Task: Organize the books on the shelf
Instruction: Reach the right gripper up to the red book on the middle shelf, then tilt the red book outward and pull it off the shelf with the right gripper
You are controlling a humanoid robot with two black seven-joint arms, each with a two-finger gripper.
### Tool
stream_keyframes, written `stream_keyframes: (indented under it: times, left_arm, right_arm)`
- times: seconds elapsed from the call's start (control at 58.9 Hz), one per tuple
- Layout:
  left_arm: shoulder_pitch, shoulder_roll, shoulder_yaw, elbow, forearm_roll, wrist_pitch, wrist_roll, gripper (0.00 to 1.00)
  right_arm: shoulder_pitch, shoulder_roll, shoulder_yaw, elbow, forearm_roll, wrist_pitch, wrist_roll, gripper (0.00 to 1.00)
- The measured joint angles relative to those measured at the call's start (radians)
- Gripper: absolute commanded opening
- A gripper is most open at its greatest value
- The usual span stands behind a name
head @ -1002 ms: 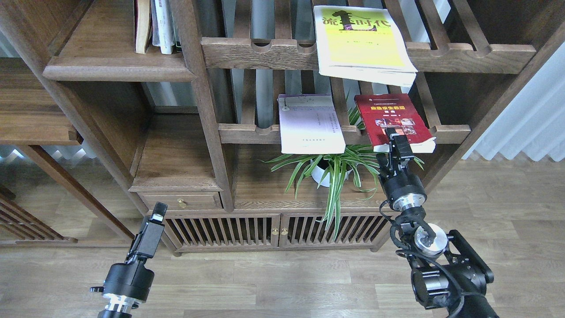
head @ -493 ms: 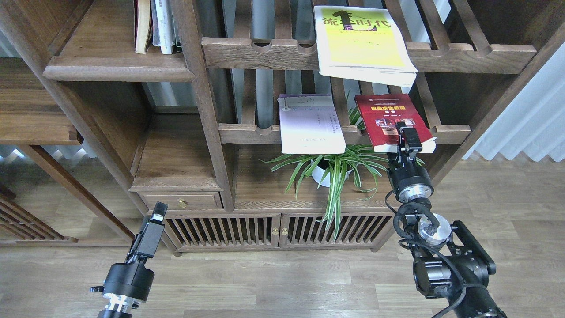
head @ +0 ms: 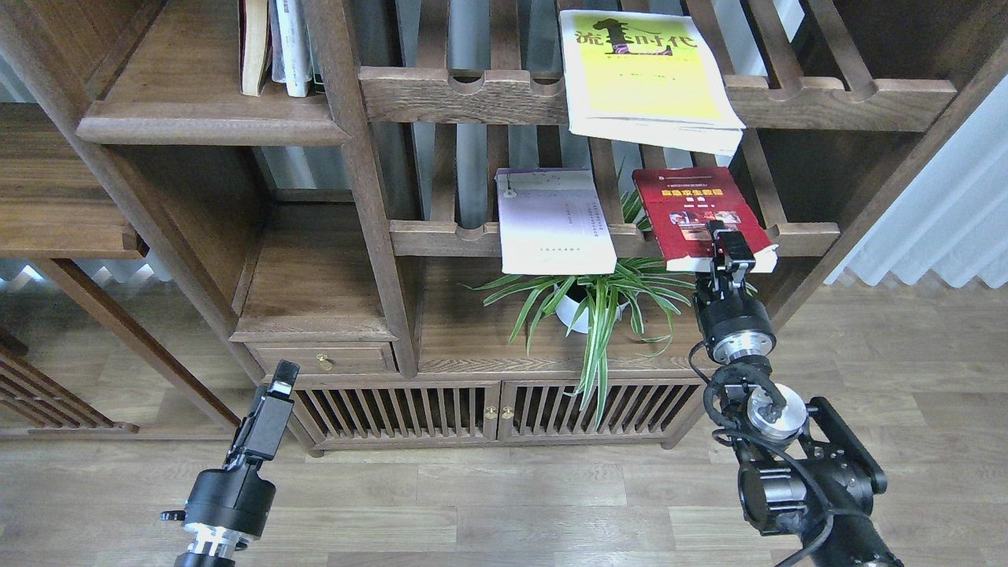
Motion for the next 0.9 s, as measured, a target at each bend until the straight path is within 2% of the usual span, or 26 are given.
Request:
stream_keyframes:
  times: [0.085,0.221,0.459,0.578,0.901]
  left_arm:
    - [0.000,0.000,0.000,-0.001,0.000,0.000,0.000,1.00]
    - [0.000,0.000,0.000,-0.006,0.001,0.000,0.000,1.00]
    - [0.000,0.000,-0.001,-0.007,0.001,0.000,0.000,1.00]
    - [0.000,0.000,-0.001,-0.007,0.001,0.000,0.000,1.00]
    - [0.000,0.000,0.000,-0.005,0.001,0.000,0.000,1.00]
  right_arm:
    - [0.000,0.000,0.001,0.000,0.000,0.035,0.000,0.05]
    - [-0.001,0.000,0.001,0.000,0.000,0.090,0.000,0.05]
    - [-0.020,0.000,0.003,0.007,0.010,0.118,-0.001,0.04]
    - [-0.090,-0.003,0.003,0.081,0.051,0.151,-0.012,0.04]
    - [-0.238,-0.041,-0.017,0.321,0.155,0.162,-0.015,0.04]
